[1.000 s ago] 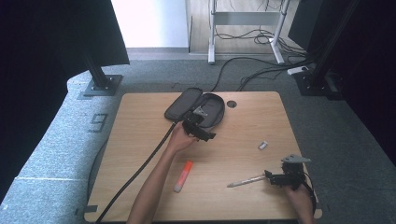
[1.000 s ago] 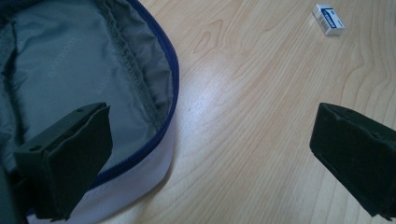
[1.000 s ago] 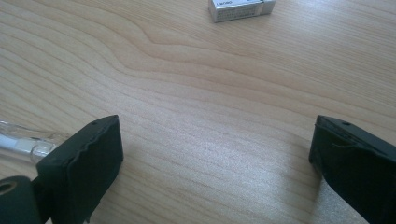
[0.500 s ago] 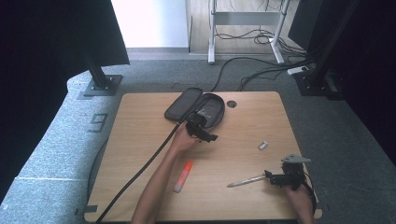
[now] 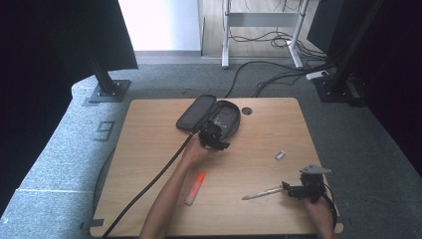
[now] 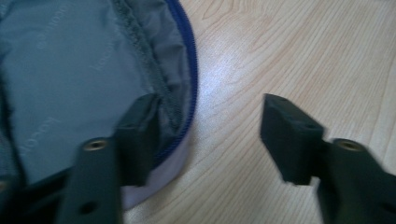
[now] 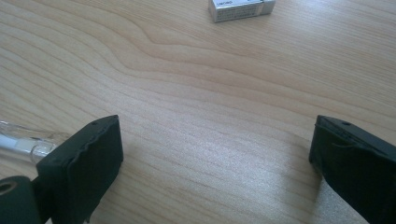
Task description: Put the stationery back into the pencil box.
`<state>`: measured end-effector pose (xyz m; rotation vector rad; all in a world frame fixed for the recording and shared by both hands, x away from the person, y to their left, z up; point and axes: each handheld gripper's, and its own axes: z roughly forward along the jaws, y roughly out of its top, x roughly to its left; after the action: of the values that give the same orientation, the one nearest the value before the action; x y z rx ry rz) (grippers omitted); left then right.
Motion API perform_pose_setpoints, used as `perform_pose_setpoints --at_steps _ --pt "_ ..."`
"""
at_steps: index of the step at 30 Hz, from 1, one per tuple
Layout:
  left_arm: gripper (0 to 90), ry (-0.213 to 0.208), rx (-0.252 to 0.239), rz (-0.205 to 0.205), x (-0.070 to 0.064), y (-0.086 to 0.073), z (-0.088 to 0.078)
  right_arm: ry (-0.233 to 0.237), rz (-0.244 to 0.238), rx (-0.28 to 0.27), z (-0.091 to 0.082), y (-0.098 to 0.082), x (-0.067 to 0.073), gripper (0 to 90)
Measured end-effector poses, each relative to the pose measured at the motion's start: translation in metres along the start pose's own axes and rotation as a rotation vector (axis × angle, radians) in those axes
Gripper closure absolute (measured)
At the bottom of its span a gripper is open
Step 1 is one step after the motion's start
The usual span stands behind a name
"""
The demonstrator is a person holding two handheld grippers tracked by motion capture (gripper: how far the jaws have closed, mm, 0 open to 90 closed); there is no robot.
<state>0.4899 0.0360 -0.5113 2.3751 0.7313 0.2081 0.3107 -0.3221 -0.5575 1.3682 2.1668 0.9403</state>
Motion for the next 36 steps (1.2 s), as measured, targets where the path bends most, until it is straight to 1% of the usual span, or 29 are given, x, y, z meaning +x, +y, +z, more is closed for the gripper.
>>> perform_pose_setpoints --at_steps 2,4,7,11,12,19,22,27,31,32,33,36 --pt "55.0 -0.002 0.004 0.004 -0.001 0.0 0.0 0.0 0.0 0.0 0.0 0.0 0.0 2.5" --pt "60.5 0.012 0.01 0.005 -0.002 0.0 0.001 0.0 -0.001 -0.001 0.0 0.0 0.0 2.5" --pt "71.0 0.027 0.019 0.008 -0.003 0.0 0.001 0.0 -0.001 0.0 0.0 0.0 0.0 2.5" --pt "82.9 0.019 0.019 0.022 -0.006 -0.001 0.0 0.0 -0.001 0.0 0.0 0.0 0.0 2.5" --pt "84.6 0.02 0.018 0.026 -0.007 -0.001 0.001 0.0 -0.001 0.0 0.0 0.0 0.0 2.5" --pt "87.3 -0.029 0.018 0.057 -0.02 -0.001 0.001 0.0 0.001 0.0 0.0 0.0 0.0 2.5" --pt "87.4 -0.052 0.014 0.067 -0.027 -0.001 0.002 0.0 0.001 0.0 0.0 0.0 0.0 2.5" --pt "87.5 -0.078 0.013 0.089 -0.042 -0.001 0.003 0.0 0.001 0.0 0.0 0.0 0.0 2.5" --pt "87.5 -0.102 0.007 0.097 -0.051 -0.002 0.004 0.0 0.001 0.0 0.0 0.0 0.0 2.5" --pt "87.5 -0.102 0.007 0.097 -0.051 -0.002 0.004 0.0 0.001 0.0 0.0 0.0 0.0 2.5" --pt "87.5 -0.118 0.006 0.098 -0.055 -0.003 0.004 0.0 0.001 0.0 0.0 0.0 0.0 2.5" --pt "87.5 -0.132 0.006 0.104 -0.062 -0.003 0.004 0.0 0.001 0.0 0.0 0.0 0.0 2.5"
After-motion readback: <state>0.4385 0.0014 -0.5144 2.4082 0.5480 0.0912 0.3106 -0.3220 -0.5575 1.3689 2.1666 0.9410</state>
